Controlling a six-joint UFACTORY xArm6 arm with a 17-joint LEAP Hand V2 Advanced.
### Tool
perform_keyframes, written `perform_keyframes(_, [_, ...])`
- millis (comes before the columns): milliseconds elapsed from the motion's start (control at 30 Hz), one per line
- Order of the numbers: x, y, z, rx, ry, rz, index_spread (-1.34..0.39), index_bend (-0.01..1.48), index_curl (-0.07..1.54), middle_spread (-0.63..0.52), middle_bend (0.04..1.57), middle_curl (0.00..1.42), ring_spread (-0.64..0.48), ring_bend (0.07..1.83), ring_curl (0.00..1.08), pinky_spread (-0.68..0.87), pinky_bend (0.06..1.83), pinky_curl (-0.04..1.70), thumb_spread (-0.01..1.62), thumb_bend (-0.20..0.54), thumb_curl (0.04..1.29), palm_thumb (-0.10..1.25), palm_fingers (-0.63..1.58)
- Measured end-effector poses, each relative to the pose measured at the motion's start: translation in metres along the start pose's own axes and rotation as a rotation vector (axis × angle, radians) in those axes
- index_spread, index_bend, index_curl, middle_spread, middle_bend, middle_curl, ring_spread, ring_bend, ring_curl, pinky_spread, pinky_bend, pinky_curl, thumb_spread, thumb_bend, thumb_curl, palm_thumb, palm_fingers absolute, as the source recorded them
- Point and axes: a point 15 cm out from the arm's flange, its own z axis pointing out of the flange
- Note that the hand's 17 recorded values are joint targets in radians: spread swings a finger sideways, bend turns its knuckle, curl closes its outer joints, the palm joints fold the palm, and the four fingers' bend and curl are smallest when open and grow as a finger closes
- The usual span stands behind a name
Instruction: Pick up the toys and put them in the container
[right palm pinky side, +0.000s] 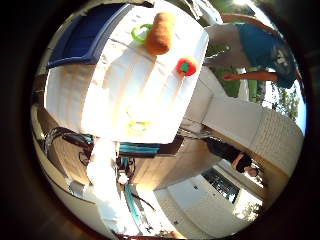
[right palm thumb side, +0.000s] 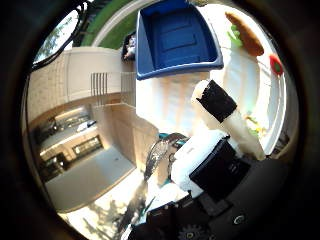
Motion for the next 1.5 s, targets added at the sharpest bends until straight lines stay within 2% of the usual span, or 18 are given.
perform_keyframes(100, [0.03,0.006,-0.015,0.004,0.025,0.066,-0.18,0.19,0.36,0.04,0.17,0.3,0.29,0.29,0.32,0.44,0.33,0.21,1.31,-0.011,0.33,0.7,0.32])
perform_keyframes(367, [0.088,0.02,-0.025,0.014,0.06,0.148,-0.18,0.16,0.34,0.03,0.17,0.31,0.29,0.3,0.33,0.43,0.36,0.22,1.31,-0.02,0.33,0.7,0.3])
perform_keyframes(500, [0.134,0.017,-0.013,0.048,0.043,0.215,-0.18,0.16,0.33,0.03,0.17,0.31,0.28,0.32,0.33,0.43,0.39,0.23,1.3,-0.02,0.33,0.69,0.29])
perform_keyframes(633, [0.175,-0.004,0.017,0.019,0.006,0.273,-0.17,0.15,0.32,0.02,0.17,0.31,0.28,0.32,0.33,0.43,0.42,0.23,1.3,-0.02,0.33,0.69,0.27])
perform_keyframes(933, [0.226,-0.066,0.052,-0.05,-0.027,0.277,-0.14,0.11,0.27,0.04,0.16,0.31,0.27,0.36,0.34,0.42,0.52,0.26,1.23,-0.033,0.33,0.62,0.14])
perform_keyframes(1100, [0.247,-0.1,0.058,0.036,0.019,0.269,-0.14,0.14,0.25,0.04,0.17,0.31,0.27,0.39,0.34,0.42,0.55,0.26,1.19,-0.035,0.33,0.59,0.12])
perform_keyframes(1500, [0.24,-0.147,0.116,-0.02,0.005,0.228,-0.09,0.17,0.25,0.04,0.19,0.33,0.26,0.43,0.34,0.41,0.55,0.24,1.14,-0.028,0.33,0.57,0.18])
